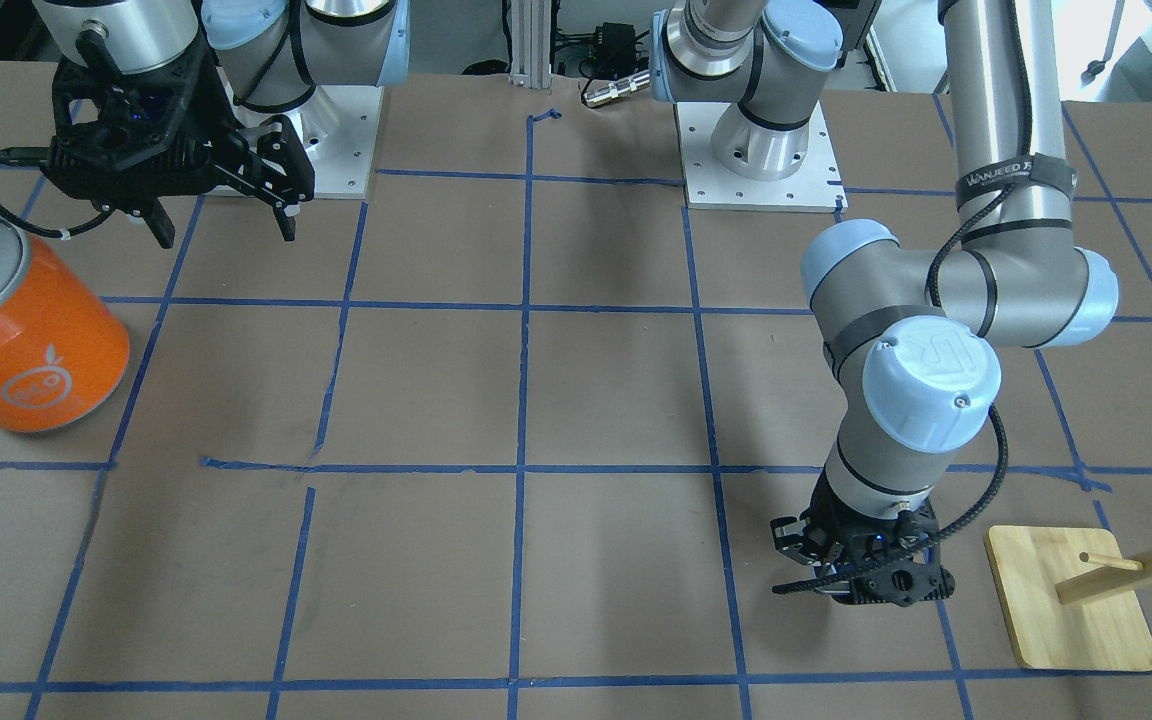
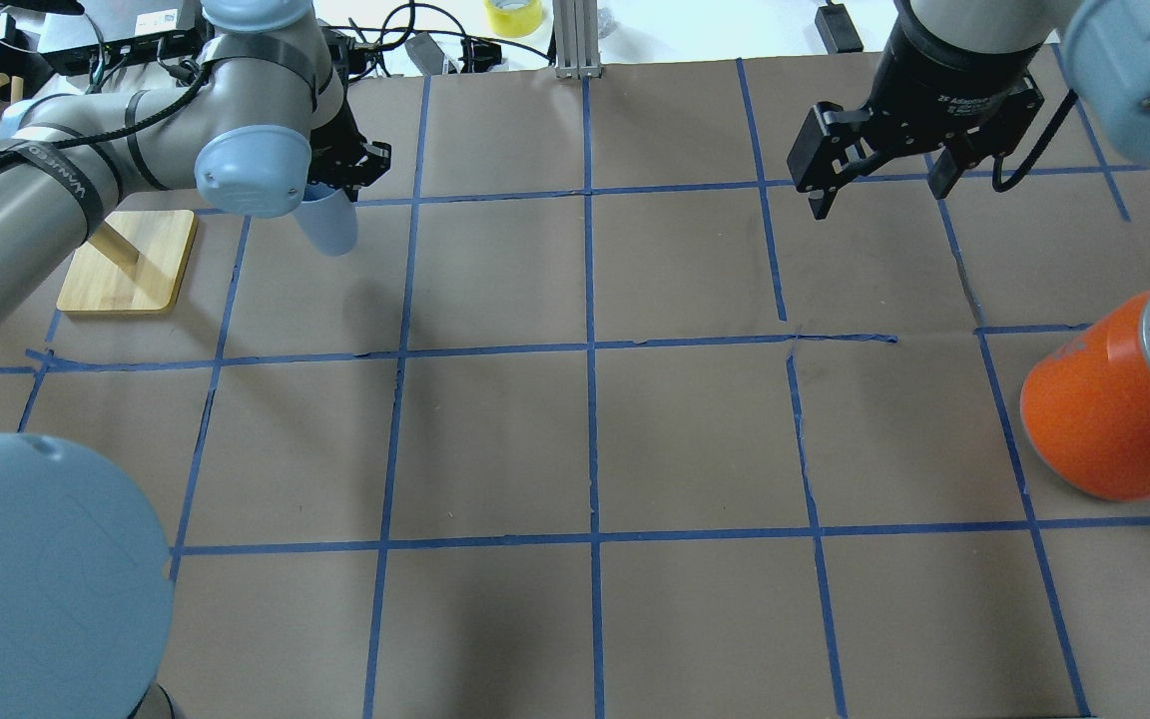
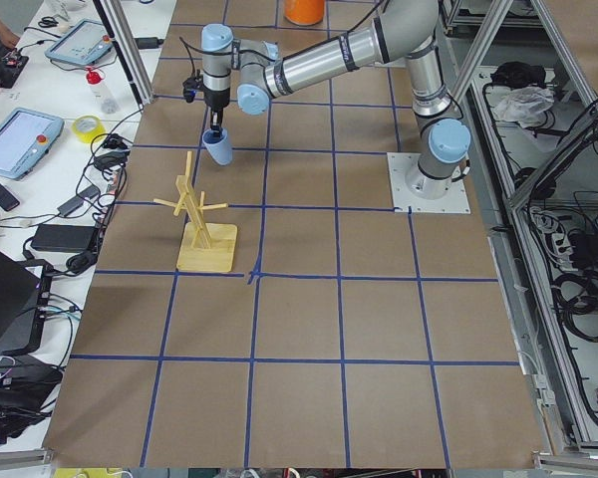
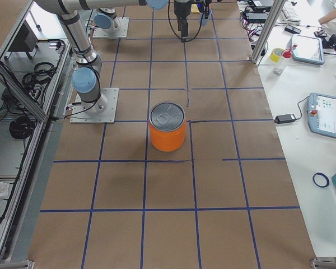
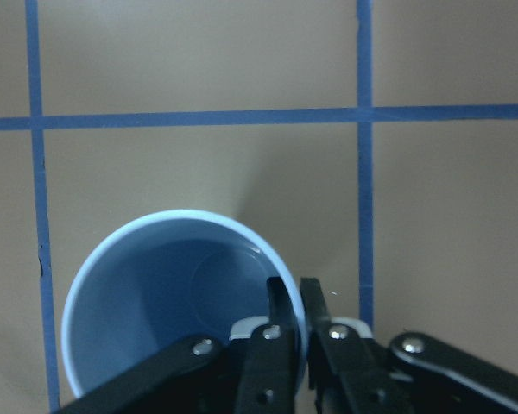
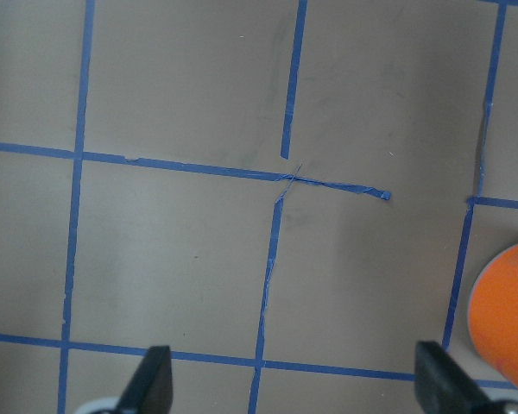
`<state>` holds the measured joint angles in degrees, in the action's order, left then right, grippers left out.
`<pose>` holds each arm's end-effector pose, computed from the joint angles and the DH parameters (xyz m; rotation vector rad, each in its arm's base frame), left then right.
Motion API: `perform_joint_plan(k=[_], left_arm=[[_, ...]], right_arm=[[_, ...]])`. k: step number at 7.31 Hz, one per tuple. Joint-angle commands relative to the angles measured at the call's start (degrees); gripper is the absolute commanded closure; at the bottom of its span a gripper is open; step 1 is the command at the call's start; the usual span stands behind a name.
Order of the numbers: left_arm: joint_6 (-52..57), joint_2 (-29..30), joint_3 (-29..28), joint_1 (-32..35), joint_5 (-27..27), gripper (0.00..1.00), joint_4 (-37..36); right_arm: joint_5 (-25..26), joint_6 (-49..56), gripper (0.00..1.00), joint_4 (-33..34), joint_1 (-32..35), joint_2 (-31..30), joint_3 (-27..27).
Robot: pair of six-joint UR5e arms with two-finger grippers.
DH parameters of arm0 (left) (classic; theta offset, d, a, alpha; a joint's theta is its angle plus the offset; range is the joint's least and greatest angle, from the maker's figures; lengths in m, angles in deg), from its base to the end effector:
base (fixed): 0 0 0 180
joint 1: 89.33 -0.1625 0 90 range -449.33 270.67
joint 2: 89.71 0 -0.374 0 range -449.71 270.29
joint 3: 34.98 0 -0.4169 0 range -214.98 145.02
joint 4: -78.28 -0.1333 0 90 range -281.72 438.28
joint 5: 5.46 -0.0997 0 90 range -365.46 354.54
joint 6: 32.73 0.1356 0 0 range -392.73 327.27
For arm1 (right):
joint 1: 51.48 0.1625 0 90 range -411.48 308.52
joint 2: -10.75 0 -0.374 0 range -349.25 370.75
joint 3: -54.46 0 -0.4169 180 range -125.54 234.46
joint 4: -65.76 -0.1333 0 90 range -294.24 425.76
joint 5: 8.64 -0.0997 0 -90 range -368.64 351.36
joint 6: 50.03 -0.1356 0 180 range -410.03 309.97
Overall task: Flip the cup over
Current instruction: 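Lift the cup with the left gripper and turn it upright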
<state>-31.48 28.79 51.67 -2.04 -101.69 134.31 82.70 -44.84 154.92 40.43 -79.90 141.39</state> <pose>-0.0865 -0.6799 0.1961 -0.0511 3.0190 -0.2270 0.1473 -0.5135 0.4331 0.1920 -3.1099 0.0773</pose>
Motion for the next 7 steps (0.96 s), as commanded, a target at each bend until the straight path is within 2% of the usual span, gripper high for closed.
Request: perform_joint_plan(k=[1, 4, 5, 6, 7], left_arm=[[0.0, 0.8, 0.4, -0.9, 0.6, 1.00, -0.9], [0.0, 2.7, 0.5, -1.0, 0.6, 1.00, -3.5], [-0.4, 3.0, 0.5, -1.0, 0.6, 0.79, -3.7], [-0.8, 2.9, 0.5, -1.0, 0.7, 0.64, -3.7], [-0.9, 2.3, 0.5, -0.9, 0.7, 0.01, -3.6]], right_arm=[[0.1, 0.0, 0.00, 0.1, -0.1, -0.1, -0.1], [0.1, -0.1, 0.00, -0.1, -0.1, -0.1, 0.0], [0.1, 0.0, 0.00, 0.1, -0.2, -0.1, -0.2], [0.1, 0.1, 0.00, 0.1, -0.3, -0.1, -0.2], [0.4, 0.1, 0.00, 0.1, -0.3, -0.1, -0.2]])
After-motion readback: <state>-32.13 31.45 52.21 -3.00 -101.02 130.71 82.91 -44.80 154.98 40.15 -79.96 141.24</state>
